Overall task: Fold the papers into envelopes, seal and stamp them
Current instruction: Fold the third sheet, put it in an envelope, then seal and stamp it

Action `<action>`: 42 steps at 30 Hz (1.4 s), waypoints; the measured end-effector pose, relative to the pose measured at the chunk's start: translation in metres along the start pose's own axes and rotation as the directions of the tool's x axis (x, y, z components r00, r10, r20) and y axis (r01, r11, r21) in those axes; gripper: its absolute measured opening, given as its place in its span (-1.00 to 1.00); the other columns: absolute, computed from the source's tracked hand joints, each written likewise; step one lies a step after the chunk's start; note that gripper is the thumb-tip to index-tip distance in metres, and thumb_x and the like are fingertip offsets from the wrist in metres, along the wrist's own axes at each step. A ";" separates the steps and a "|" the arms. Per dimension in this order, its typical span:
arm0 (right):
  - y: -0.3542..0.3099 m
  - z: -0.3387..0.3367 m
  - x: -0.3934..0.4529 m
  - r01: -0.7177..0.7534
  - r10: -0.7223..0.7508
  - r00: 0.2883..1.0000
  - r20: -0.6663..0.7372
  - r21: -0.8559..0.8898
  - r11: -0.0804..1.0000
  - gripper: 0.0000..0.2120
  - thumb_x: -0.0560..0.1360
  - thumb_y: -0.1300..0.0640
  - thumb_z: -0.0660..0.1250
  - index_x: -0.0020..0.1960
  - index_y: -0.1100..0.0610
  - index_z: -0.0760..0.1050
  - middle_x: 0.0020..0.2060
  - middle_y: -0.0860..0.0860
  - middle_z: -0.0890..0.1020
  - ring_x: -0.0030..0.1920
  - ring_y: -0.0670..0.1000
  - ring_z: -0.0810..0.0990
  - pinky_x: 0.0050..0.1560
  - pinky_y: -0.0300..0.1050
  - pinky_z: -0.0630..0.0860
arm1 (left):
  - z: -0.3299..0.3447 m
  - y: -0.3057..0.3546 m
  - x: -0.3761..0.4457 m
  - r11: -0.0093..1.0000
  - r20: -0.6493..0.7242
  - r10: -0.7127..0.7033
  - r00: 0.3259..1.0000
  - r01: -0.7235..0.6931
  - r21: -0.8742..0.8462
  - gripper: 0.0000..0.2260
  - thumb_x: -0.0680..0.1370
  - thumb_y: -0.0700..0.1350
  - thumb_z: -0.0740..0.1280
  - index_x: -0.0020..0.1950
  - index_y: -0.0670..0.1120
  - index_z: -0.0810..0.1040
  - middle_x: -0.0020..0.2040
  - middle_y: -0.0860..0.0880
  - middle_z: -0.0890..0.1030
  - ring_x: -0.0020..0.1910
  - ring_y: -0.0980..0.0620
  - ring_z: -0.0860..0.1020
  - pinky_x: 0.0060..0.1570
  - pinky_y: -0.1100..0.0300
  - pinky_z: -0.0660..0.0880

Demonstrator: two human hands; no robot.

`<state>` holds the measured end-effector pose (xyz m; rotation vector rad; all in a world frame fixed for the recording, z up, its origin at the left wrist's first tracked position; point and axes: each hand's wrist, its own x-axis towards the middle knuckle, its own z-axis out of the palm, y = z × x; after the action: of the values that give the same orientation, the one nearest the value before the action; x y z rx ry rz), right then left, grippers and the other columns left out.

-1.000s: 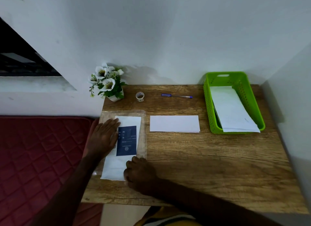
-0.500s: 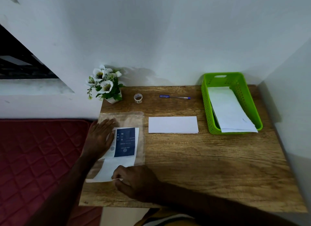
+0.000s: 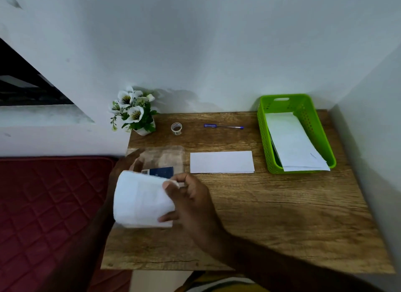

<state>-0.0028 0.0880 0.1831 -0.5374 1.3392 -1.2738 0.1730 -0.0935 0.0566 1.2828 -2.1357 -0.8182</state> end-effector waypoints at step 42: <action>0.049 -0.116 0.116 -0.313 0.180 0.840 -0.512 -0.186 0.931 -0.91 0.50 0.28 0.48 -0.01 0.20 0.61 -0.25 0.11 0.72 -0.33 0.06 0.74 -0.26 0.12 0.71 | 0.067 -0.002 -0.029 0.804 0.153 0.386 0.910 -0.413 0.428 -0.59 0.57 -0.18 0.17 0.36 0.00 0.60 0.50 -0.05 0.46 0.58 -0.17 0.28 0.49 -0.36 0.17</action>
<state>-0.1173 0.0425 0.0649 -0.2055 1.9568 -1.0529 0.1398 -0.0527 0.0061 0.9469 -2.6190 -0.1796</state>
